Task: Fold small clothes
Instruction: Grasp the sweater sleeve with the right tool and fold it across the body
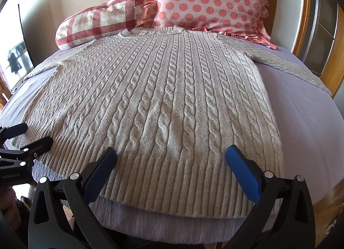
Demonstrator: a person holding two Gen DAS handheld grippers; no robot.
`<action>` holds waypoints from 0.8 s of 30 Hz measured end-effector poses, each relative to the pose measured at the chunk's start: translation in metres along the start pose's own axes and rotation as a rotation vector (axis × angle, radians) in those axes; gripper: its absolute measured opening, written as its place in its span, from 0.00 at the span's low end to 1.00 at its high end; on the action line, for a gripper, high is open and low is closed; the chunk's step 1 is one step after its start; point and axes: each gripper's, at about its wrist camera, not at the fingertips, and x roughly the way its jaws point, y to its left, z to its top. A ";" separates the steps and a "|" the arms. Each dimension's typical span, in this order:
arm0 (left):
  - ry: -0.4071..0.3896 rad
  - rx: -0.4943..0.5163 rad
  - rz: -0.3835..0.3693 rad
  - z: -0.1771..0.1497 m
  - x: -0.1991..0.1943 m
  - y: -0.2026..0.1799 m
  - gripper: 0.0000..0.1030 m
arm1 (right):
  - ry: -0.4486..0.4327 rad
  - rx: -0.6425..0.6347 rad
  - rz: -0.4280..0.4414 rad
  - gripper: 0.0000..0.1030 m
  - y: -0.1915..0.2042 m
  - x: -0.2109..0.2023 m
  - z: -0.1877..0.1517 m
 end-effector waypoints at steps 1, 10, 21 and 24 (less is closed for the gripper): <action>0.000 0.006 -0.003 0.001 0.001 0.001 0.98 | -0.022 0.038 0.000 0.99 -0.011 -0.007 0.002; -0.148 -0.020 -0.073 0.032 -0.004 0.020 0.98 | -0.200 0.616 -0.205 0.93 -0.245 -0.025 0.102; -0.252 -0.224 -0.176 0.080 0.002 0.076 0.98 | -0.156 1.134 -0.383 0.32 -0.431 0.042 0.109; -0.263 -0.257 -0.180 0.082 0.004 0.087 0.98 | -0.165 1.175 -0.370 0.30 -0.442 0.053 0.107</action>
